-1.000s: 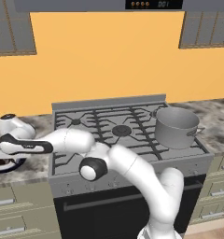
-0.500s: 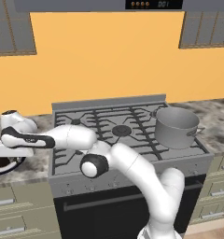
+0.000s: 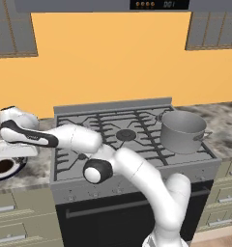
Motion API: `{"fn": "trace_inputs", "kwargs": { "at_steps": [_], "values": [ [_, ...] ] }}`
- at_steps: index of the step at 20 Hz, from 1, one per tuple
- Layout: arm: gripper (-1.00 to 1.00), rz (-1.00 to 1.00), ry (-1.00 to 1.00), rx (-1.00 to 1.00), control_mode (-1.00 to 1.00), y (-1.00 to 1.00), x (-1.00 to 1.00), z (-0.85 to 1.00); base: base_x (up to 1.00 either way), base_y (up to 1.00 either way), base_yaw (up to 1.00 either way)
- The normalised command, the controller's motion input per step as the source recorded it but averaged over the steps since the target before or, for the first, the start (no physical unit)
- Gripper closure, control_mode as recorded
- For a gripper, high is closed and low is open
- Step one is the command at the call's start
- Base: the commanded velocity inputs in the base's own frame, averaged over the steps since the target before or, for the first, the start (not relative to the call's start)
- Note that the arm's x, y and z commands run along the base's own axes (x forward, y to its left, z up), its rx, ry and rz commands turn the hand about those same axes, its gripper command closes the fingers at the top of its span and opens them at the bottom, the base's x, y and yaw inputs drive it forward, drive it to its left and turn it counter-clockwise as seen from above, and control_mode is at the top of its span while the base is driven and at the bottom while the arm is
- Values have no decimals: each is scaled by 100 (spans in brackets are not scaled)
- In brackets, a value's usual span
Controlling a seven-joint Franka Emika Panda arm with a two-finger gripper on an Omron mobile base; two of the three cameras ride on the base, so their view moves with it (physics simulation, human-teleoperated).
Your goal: Retrieve the frozen meat and place it in the pot on a burner. Then turn the burner on.
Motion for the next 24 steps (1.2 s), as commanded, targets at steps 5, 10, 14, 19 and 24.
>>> {"fn": "trace_inputs", "kwargs": {
  "at_steps": [5, 10, 14, 19, 24],
  "values": [
    [100, -2, 0, -18, -100, -48, 0, 29, 0, 0, 0],
    [100, 1, -9, -4, -100, -78, 0, 19, 0, 0, 0],
    [100, 0, -3, -1, -100, -88, -1, 40, 0, 0, 0],
    [100, 0, 0, 0, -100, -97, -34, 41, 0, 0, 0],
    [100, 0, -23, 4, -100, -100, -90, 5, 0, 0, 0]
  ]
}}
